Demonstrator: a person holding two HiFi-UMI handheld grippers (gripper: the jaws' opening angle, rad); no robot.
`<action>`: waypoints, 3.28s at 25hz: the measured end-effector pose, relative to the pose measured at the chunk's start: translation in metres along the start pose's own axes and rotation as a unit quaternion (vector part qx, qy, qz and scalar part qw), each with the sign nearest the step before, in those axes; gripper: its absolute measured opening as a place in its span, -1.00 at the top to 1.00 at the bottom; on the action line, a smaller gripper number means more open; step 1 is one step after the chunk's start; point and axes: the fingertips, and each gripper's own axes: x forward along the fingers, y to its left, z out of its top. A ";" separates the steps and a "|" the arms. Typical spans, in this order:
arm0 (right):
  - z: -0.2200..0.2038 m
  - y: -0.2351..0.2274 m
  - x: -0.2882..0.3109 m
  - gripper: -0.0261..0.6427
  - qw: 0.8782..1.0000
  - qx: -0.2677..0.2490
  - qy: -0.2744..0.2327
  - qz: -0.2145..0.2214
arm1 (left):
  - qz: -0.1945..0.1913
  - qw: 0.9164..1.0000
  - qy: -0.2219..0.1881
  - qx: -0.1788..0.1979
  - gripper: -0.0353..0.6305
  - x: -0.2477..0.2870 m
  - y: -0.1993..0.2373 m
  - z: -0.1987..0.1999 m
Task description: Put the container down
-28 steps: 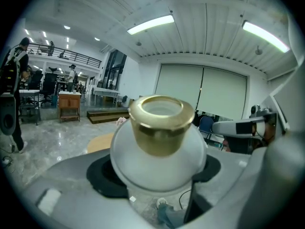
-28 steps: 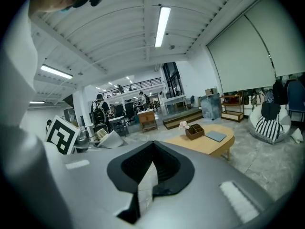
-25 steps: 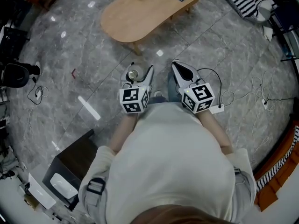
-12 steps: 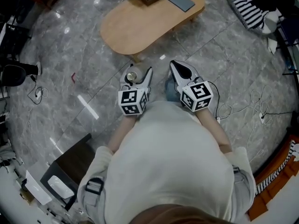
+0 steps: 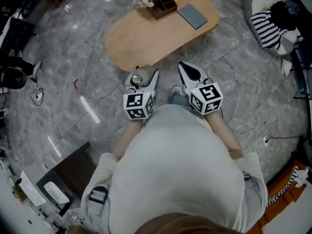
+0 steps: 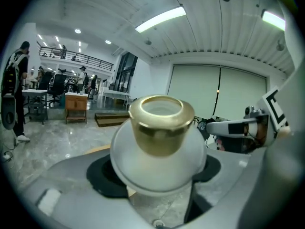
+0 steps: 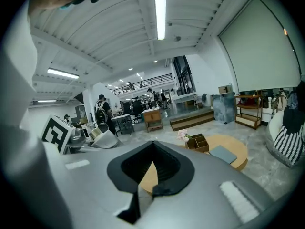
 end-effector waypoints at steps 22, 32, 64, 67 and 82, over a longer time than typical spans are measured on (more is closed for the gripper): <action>0.012 -0.104 0.081 0.92 0.997 0.025 0.045 0.060 | 0.078 0.996 0.023 -0.031 -0.14 0.128 0.024 0.007; -0.016 -0.135 0.153 0.92 0.993 0.045 0.094 0.050 | 0.066 0.995 0.072 -0.023 -0.14 0.210 0.075 -0.038; -0.158 -0.218 0.294 0.92 0.970 0.102 0.220 0.008 | 0.034 0.973 0.228 0.022 -0.14 0.417 0.180 -0.233; -0.165 -0.221 0.295 0.92 0.969 0.108 0.222 0.002 | 0.031 0.972 0.231 0.027 -0.14 0.425 0.183 -0.240; -0.174 -0.228 0.298 0.92 0.967 0.122 0.225 -0.007 | 0.043 0.970 0.225 0.079 -0.14 0.444 0.185 -0.252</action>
